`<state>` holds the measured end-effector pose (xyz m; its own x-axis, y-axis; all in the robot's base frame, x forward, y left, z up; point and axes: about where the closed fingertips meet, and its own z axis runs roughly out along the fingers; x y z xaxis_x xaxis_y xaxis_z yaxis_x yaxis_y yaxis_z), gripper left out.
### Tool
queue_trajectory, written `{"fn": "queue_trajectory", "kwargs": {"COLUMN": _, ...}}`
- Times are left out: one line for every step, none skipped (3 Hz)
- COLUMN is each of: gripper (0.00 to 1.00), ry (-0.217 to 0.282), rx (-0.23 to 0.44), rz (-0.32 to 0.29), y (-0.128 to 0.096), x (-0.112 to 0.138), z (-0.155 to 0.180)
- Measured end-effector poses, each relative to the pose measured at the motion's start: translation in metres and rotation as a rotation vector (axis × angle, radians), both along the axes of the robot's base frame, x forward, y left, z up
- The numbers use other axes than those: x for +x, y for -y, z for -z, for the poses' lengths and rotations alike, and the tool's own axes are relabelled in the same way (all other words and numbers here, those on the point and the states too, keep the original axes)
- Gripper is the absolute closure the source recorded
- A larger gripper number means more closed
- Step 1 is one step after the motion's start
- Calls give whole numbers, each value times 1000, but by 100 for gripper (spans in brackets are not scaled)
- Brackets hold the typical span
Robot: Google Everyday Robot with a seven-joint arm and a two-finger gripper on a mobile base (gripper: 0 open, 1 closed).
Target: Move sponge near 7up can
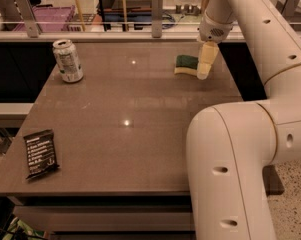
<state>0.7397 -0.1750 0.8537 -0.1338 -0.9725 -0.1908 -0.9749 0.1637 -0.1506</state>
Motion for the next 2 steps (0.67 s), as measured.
{"fn": "queue_trajectory", "kwargs": {"gripper": 0, "ry": 0, "rx": 0, "rz": 0, "y": 0, "x": 0, "z": 0}}
{"fn": "queue_trajectory", "kwargs": {"gripper": 0, "ry": 16, "rx": 10, "rz": 6, "y": -5, "x": 10, "z": 9}}
